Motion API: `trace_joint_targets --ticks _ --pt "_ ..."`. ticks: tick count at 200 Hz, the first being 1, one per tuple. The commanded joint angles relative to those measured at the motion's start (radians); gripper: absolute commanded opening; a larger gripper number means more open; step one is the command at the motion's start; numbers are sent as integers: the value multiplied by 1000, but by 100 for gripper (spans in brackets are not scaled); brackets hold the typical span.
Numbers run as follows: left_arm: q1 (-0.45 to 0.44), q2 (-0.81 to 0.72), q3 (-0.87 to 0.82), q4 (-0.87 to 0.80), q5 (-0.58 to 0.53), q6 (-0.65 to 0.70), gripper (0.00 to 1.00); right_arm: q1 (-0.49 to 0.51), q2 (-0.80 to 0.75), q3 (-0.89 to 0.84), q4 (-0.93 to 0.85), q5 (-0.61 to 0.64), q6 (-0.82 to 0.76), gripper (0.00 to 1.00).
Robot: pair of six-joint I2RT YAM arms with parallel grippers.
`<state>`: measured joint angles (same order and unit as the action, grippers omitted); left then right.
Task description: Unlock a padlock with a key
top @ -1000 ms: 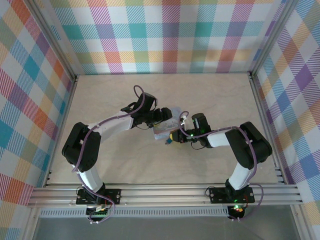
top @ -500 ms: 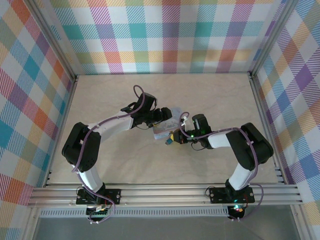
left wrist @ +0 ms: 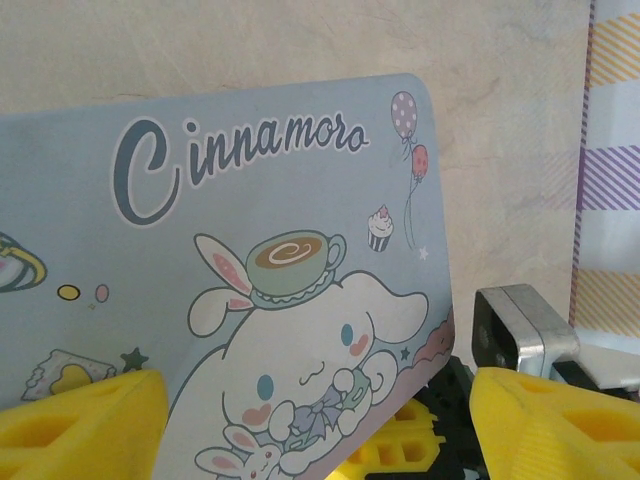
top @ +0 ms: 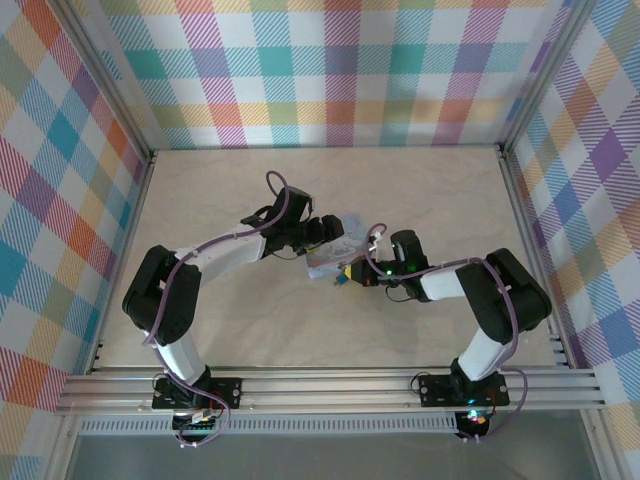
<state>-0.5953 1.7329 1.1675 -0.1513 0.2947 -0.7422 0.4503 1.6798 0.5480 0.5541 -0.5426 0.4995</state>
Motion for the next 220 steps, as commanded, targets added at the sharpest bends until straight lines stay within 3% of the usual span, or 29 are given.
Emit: trace_joint_targets --ticks 1,132,220 --pt "-11 -4 -43 -68 -12 8 80 -20 -29 -19 69 9 40 6" --pt "5 -62 -16 -61 -2 15 82 -45 -199 -68 -80 63 2 5" --pt "12 -274 -139 53 -60 61 90 -25 -420 -22 -478 85 38 5"
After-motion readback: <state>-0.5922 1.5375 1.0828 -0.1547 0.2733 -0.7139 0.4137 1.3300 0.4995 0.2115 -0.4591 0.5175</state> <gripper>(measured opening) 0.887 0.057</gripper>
